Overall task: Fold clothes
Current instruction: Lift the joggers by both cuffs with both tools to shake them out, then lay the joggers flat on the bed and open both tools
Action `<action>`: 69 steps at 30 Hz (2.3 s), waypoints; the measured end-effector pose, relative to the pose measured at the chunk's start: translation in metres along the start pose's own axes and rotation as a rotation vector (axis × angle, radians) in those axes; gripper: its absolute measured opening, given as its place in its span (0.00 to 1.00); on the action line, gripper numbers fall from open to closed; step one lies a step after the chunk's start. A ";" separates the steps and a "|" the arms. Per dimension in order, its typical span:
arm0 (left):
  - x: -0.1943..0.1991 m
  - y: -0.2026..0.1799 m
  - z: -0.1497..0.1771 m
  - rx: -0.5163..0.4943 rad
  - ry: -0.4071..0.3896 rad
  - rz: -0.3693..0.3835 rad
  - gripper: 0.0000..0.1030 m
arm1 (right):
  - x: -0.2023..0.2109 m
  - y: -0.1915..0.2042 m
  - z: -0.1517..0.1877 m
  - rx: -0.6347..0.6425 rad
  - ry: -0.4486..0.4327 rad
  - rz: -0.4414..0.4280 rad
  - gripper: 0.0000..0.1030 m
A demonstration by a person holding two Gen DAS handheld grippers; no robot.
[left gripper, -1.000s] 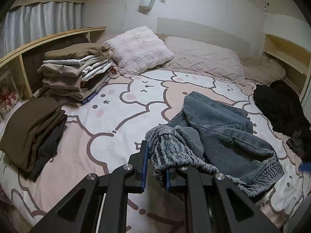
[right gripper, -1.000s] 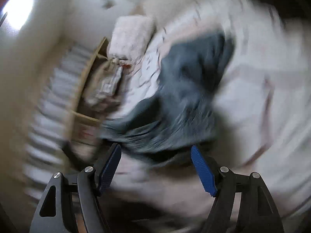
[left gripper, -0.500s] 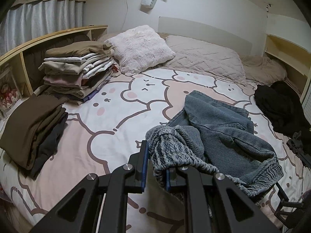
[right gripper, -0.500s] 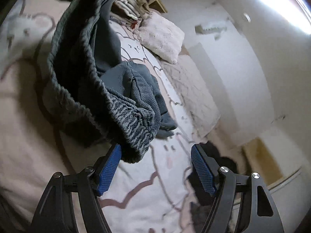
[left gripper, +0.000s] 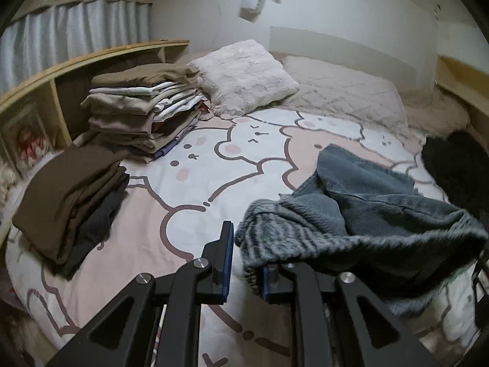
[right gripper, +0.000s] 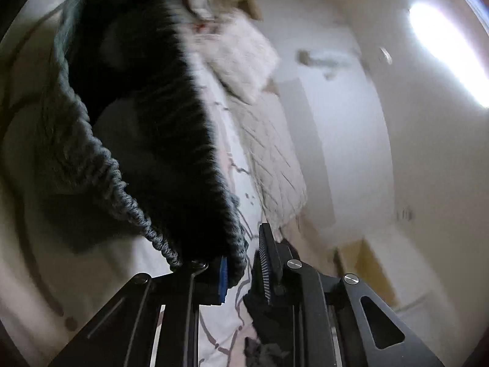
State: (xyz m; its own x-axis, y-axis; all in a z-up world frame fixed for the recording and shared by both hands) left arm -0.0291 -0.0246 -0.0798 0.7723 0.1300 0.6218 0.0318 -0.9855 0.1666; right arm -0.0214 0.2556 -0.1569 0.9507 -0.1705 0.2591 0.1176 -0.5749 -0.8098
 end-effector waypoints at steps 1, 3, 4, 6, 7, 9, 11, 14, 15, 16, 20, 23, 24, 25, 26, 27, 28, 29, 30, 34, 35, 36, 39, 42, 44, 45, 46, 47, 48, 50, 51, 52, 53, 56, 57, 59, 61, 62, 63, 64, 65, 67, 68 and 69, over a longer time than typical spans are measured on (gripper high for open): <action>0.004 0.000 -0.004 -0.002 -0.017 -0.006 0.18 | -0.002 -0.013 -0.007 -0.047 0.009 0.011 0.17; 0.019 -0.001 -0.019 -0.016 -0.077 -0.030 0.18 | -0.005 -0.040 -0.021 -0.139 0.026 0.036 0.17; 0.029 0.000 -0.030 -0.021 -0.114 -0.037 0.18 | -0.005 -0.050 -0.027 -0.156 0.024 0.064 0.18; 0.054 0.003 -0.059 -0.027 -0.199 -0.037 0.18 | -0.002 -0.082 -0.043 -0.210 0.009 0.122 0.18; 0.066 0.007 -0.074 -0.026 -0.238 -0.034 0.19 | 0.000 -0.098 -0.051 -0.239 0.001 0.151 0.18; 0.092 0.013 -0.103 -0.025 -0.315 -0.028 0.21 | 0.013 -0.149 -0.072 -0.356 -0.021 0.197 0.21; 0.123 0.020 -0.133 -0.026 -0.397 -0.028 0.21 | 0.030 -0.191 -0.087 -0.475 -0.037 0.215 0.34; 0.180 0.031 -0.171 -0.020 -0.541 -0.050 0.21 | 0.067 -0.270 -0.109 -0.704 -0.078 0.160 0.40; 0.200 0.034 -0.182 -0.019 -0.592 -0.060 0.21 | 0.083 -0.296 -0.116 -0.748 -0.106 0.165 0.40; 0.221 0.038 -0.192 -0.018 -0.637 -0.068 0.22 | 0.099 -0.321 -0.123 -0.790 -0.135 0.172 0.40; 0.296 0.055 -0.224 0.000 -0.770 -0.066 0.24 | 0.154 -0.366 -0.152 -0.798 -0.244 0.308 0.56; 0.329 0.076 -0.243 0.020 -0.787 -0.022 0.24 | 0.189 -0.404 -0.159 -0.888 -0.294 0.254 0.66; 0.333 0.082 -0.249 0.019 -0.775 -0.004 0.25 | 0.200 -0.416 -0.161 -0.918 -0.310 0.233 0.68; 0.335 0.088 -0.254 0.018 -0.759 0.015 0.27 | 0.201 -0.422 -0.162 -0.951 -0.304 0.174 0.68; 0.331 0.093 -0.258 0.013 -0.733 0.032 0.29 | 0.199 -0.430 -0.162 -0.983 -0.289 0.108 0.68; 0.326 0.096 -0.262 0.005 -0.706 0.045 0.33 | 0.193 -0.434 -0.164 -0.995 -0.263 0.056 0.68; 0.314 0.095 -0.263 -0.012 -0.675 0.044 0.35 | 0.185 -0.432 -0.166 -0.985 -0.240 0.036 0.68; 0.302 0.094 -0.265 -0.030 -0.644 0.043 0.35 | 0.174 -0.428 -0.171 -0.966 -0.210 0.023 0.68; 0.288 0.092 -0.266 -0.048 -0.612 0.041 0.36 | 0.161 -0.422 -0.175 -0.948 -0.182 0.016 0.68; 0.217 0.075 -0.280 -0.074 -0.520 0.008 0.35 | 0.097 -0.397 -0.186 -0.909 -0.105 0.025 0.68; 0.206 0.073 -0.289 -0.073 -0.513 -0.003 0.35 | 0.081 -0.390 -0.188 -0.902 -0.088 0.030 0.68; 0.194 0.072 -0.297 -0.073 -0.506 -0.013 0.35 | 0.064 -0.384 -0.191 -0.895 -0.071 0.035 0.68; 0.161 0.067 -0.324 -0.072 -0.484 -0.044 0.35 | 0.025 -0.384 -0.213 -0.841 -0.066 0.084 0.68; 0.172 0.067 -0.355 -0.083 -0.543 -0.099 0.35 | 0.012 -0.395 -0.239 -0.792 -0.109 0.162 0.68; 0.194 0.069 -0.365 -0.093 -0.602 -0.144 0.35 | 0.025 -0.413 -0.244 -0.823 -0.153 0.193 0.68; 0.204 0.071 -0.366 -0.099 -0.626 -0.165 0.35 | 0.031 -0.422 -0.247 -0.837 -0.175 0.208 0.75; 0.206 0.072 -0.362 -0.105 -0.635 -0.178 0.36 | 0.035 -0.422 -0.245 -0.842 -0.182 0.211 0.83; 0.205 0.073 -0.352 -0.109 -0.634 -0.185 0.36 | 0.039 -0.422 -0.244 -0.846 -0.190 0.214 0.83; 0.203 0.074 -0.343 -0.114 -0.633 -0.191 0.36 | 0.043 -0.422 -0.242 -0.850 -0.196 0.216 0.83; 0.188 0.072 -0.307 -0.131 -0.601 -0.197 0.36 | 0.037 -0.395 -0.229 -0.832 -0.171 0.193 0.83; 0.177 0.070 -0.289 -0.138 -0.573 -0.198 0.36 | 0.033 -0.377 -0.219 -0.818 -0.152 0.180 0.83; 0.163 0.065 -0.263 -0.144 -0.532 -0.195 0.36 | 0.031 -0.354 -0.204 -0.800 -0.124 0.162 0.83; 0.146 0.060 -0.230 -0.145 -0.478 -0.181 0.37 | 0.029 -0.331 -0.190 -0.782 -0.094 0.143 0.83; 0.080 0.041 -0.117 -0.154 -0.276 -0.162 0.41 | 0.015 -0.237 -0.128 -0.732 0.061 0.053 0.83; 0.056 0.034 -0.078 -0.159 -0.196 -0.155 0.41 | 0.008 -0.198 -0.099 -0.714 0.140 0.000 0.83; 0.010 0.021 -0.003 -0.171 -0.027 -0.137 0.41 | -0.006 -0.131 -0.049 -0.688 0.280 -0.092 0.83; -0.032 0.007 0.066 -0.185 0.139 -0.116 0.41 | -0.021 -0.060 0.005 -0.676 0.456 -0.192 0.83; -0.042 0.001 0.086 -0.199 0.184 -0.116 0.41 | -0.027 -0.029 0.028 -0.660 0.532 -0.229 0.83; -0.052 -0.004 0.105 -0.212 0.224 -0.118 0.41 | -0.029 -0.001 0.041 -0.614 0.579 -0.240 0.83; -0.057 -0.007 0.119 -0.221 0.243 -0.127 0.41 | -0.031 0.025 0.055 -0.570 0.622 -0.248 0.83; -0.060 -0.009 0.127 -0.227 0.249 -0.133 0.41 | -0.027 0.036 0.059 -0.545 0.609 -0.222 0.83; -0.063 -0.007 0.126 -0.241 0.241 -0.145 0.42 | -0.021 0.044 0.061 -0.533 0.588 -0.180 0.83; -0.064 -0.006 0.124 -0.246 0.235 -0.153 0.44 | -0.019 0.043 0.060 -0.543 0.579 -0.165 0.83; -0.066 -0.002 0.121 -0.242 0.228 -0.159 0.45 | -0.015 0.040 0.061 -0.557 0.578 -0.156 0.83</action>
State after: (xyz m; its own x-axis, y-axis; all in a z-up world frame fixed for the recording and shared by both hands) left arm -0.0038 -0.0440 -0.2138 0.6073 0.3274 0.7239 -0.0319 -0.9004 0.4340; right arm -0.0135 0.2840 -0.2259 0.6195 -0.3540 0.7007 -0.0681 -0.9135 -0.4012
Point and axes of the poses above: each gripper's, at about its wrist camera, not at the fingertips, and x roughly against the way its jaws point, y to its left, z to its underside, the point moved 2 cm from there along -x, roughly the way its jaws point, and after that the axes turned 14 degrees about -x, right-handed, at the moved point
